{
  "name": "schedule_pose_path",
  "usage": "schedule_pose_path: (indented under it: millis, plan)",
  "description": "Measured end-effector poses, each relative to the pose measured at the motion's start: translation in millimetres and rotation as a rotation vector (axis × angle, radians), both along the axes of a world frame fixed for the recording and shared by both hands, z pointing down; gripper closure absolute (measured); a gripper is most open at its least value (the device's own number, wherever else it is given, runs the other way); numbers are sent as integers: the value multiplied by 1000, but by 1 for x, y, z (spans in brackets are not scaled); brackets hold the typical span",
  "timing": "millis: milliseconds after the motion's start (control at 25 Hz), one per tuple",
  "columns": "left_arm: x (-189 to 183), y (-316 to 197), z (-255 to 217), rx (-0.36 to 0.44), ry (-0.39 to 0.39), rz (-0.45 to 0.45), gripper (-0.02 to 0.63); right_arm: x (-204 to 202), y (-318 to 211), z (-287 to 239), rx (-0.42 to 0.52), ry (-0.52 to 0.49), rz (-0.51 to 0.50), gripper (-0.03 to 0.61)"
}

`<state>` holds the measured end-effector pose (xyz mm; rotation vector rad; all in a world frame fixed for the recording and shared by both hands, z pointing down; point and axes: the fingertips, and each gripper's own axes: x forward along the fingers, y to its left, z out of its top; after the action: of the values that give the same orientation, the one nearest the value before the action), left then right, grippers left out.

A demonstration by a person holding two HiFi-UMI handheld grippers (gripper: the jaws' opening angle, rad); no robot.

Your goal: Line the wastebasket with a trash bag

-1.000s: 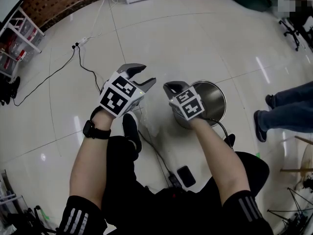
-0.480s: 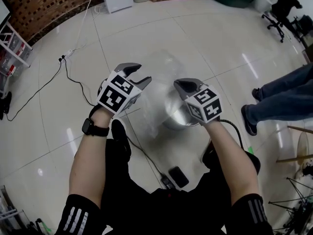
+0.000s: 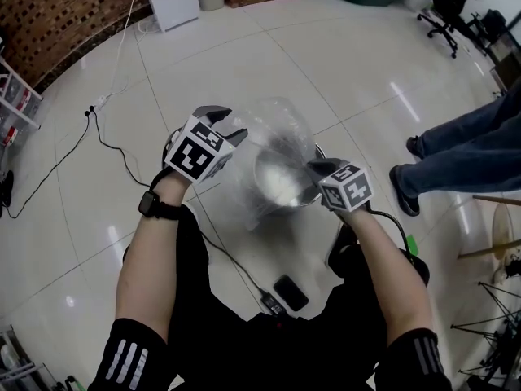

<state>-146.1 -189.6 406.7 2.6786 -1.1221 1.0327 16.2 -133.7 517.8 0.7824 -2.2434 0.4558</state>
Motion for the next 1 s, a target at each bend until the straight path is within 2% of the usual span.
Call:
schedule_pose_path:
  millis: [120, 200, 400, 600, 680, 800, 920, 1000]
  plan:
    - [10, 3, 13, -52, -24, 26, 390, 24, 10, 29, -59, 53, 12, 572]
    - [14, 10, 28, -110, -67, 59, 379, 35, 14, 45, -89, 73, 14, 572]
    - [21, 24, 64, -212, -181, 141, 351, 55, 11, 65, -139, 54, 67, 571]
    - [24, 32, 90, -278, -246, 181, 354, 57, 18, 82, -176, 80, 34, 571]
    - [25, 30, 97, -277, -277, 187, 392, 56, 19, 85, -184, 89, 8, 559]
    - [39, 27, 99, -260, -284, 205, 498, 48, 23, 80, -189, 82, -46, 474]
    - [53, 24, 100, -251, -291, 218, 595, 43, 26, 62, -158, 74, -104, 462]
    - [62, 20, 96, -234, -279, 217, 618, 40, 27, 46, -147, 54, -127, 462]
